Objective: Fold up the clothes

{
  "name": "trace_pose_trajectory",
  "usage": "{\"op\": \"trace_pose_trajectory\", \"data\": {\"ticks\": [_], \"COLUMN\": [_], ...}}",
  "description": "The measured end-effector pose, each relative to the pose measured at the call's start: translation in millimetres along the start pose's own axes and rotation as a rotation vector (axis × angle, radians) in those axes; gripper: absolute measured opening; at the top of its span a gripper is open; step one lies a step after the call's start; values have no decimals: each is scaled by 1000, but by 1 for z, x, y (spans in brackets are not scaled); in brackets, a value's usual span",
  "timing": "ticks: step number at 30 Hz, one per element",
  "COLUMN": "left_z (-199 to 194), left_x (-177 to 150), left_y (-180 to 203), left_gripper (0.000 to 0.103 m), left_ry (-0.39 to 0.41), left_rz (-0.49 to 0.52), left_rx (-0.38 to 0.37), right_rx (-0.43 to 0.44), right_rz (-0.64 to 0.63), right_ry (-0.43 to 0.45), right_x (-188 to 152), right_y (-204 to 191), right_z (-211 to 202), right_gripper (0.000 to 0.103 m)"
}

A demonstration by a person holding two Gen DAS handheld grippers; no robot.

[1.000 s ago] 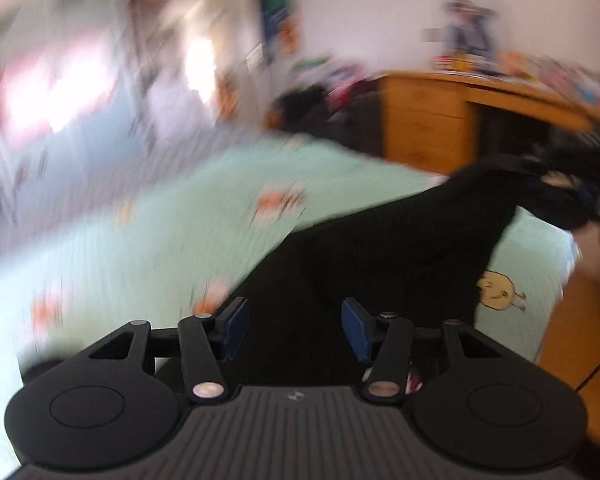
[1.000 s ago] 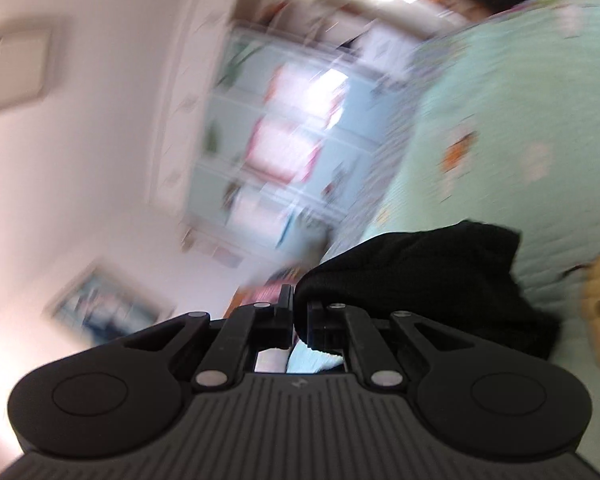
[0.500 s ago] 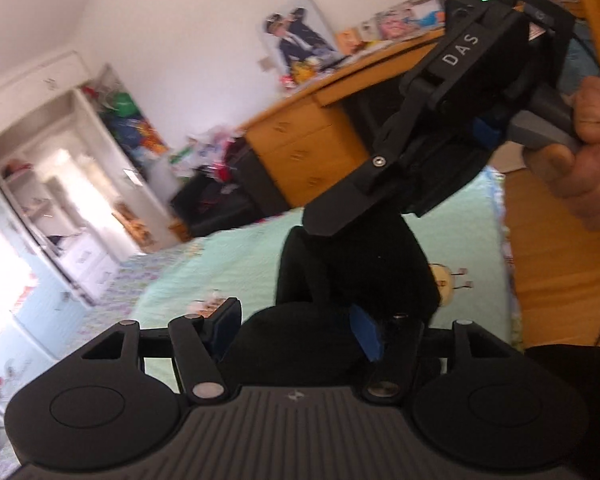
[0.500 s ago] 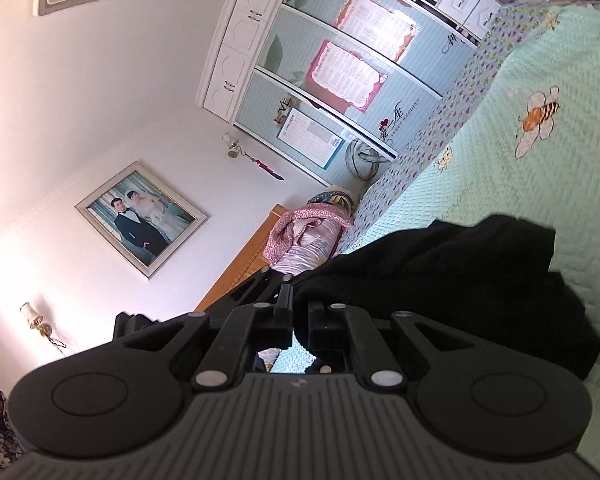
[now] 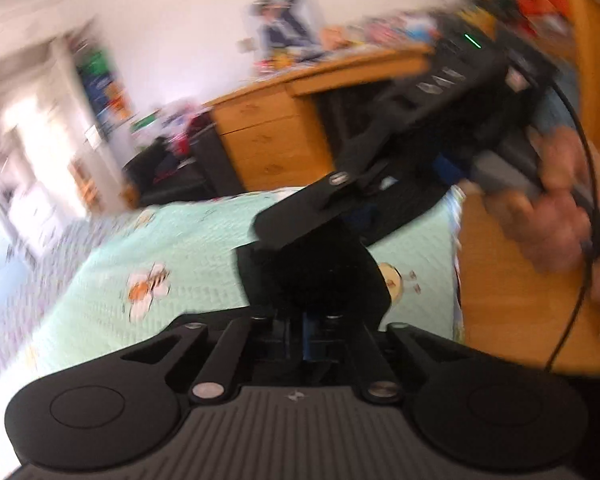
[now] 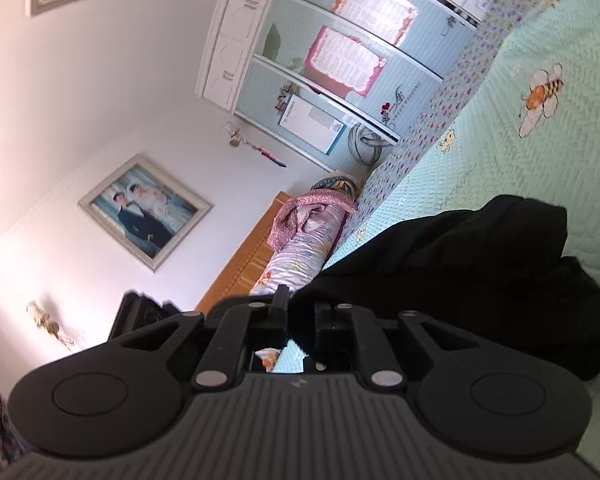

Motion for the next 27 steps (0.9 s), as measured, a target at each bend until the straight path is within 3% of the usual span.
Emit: {"op": "trace_pose_trajectory", "data": {"ticks": [3, 4, 6, 8, 12, 15, 19, 23, 27], "left_z": [-6, -10, -21, -35, -70, -84, -70, -59, -29], "left_x": [-11, -16, -25, -25, -22, -33, -59, -80, -91], "left_y": [-39, -55, -87, -107, -132, -136, -126, -98, -94], "left_gripper": [2, 0, 0, 0, 0, 0, 0, 3, 45], "left_ry": [23, 26, 27, 29, 74, 55, -34, -73, -136], "left_rz": [-232, -297, -382, -382, -389, -410, -459, -505, -562], "left_rx": [78, 109, 167, 224, 302, 330, 267, 233, 250], "right_rx": [6, 12, 16, -37, -344, -424, -555, -719, -772], "right_rz": [54, 62, 79, 58, -56, -43, -118, -224, -175], "right_ry": [57, 80, 132, 184, 294, 303, 300, 297, 270], "right_x": [7, 10, 15, 19, 25, 23, 24, 29, 34], "right_y": [2, 2, 3, 10, 41, 67, 87, 103, 124], "right_z": [1, 0, -5, -10, -20, -22, -14, -9, 0], "right_gripper": [57, 63, 64, 67, 69, 69, 69, 69, 71]}}
Point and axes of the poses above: each gripper's, at about its wrist camera, not at the fingertips, and z roughly the way its jaws point, y to its right, x to its top, the point moved 7 cm from there along z, roughly the way its jaws point, and after that the axes turned 13 degrees about z, right-handed, at the moved point
